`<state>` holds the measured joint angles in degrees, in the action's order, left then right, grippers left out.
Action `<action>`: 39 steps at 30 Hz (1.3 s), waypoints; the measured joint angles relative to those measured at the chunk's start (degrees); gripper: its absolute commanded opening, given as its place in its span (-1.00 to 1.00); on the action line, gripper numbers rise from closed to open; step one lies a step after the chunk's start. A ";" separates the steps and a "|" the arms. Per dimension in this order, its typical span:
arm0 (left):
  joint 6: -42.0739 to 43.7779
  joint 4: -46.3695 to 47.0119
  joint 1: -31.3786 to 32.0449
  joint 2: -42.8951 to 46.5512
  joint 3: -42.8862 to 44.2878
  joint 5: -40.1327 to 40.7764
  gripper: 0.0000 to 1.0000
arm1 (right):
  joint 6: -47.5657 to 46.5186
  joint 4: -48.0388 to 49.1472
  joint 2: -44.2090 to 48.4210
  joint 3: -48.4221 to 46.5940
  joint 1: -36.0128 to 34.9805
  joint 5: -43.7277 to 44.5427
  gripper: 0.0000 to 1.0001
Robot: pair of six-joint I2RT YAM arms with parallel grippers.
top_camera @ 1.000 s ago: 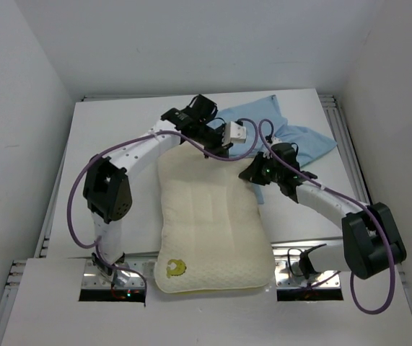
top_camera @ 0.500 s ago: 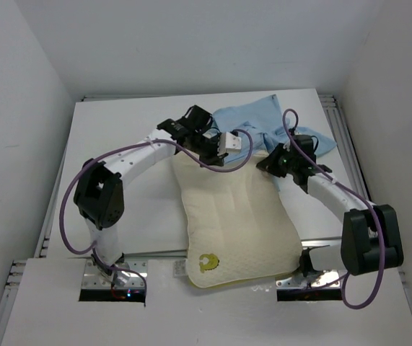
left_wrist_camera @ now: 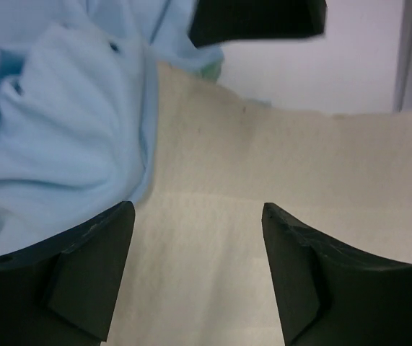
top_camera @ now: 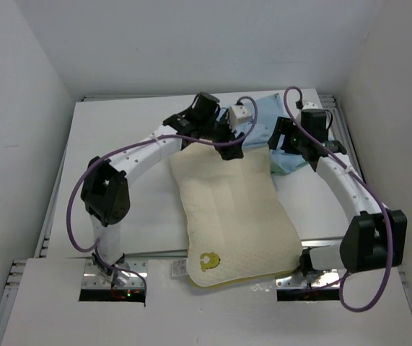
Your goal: Put the pillow into the pillowcase
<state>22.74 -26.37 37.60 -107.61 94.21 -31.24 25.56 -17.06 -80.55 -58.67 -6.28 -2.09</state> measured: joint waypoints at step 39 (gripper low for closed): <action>-0.11 5.55 -16.85 -20.50 8.48 -3.04 -0.03 | 1.53 -1.40 -34.38 -21.59 -51.06 36.92 0.21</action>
<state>22.63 -20.82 20.75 -128.11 102.69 -34.28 27.09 -18.46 -114.93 -80.27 -57.34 34.83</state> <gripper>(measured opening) 0.484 0.838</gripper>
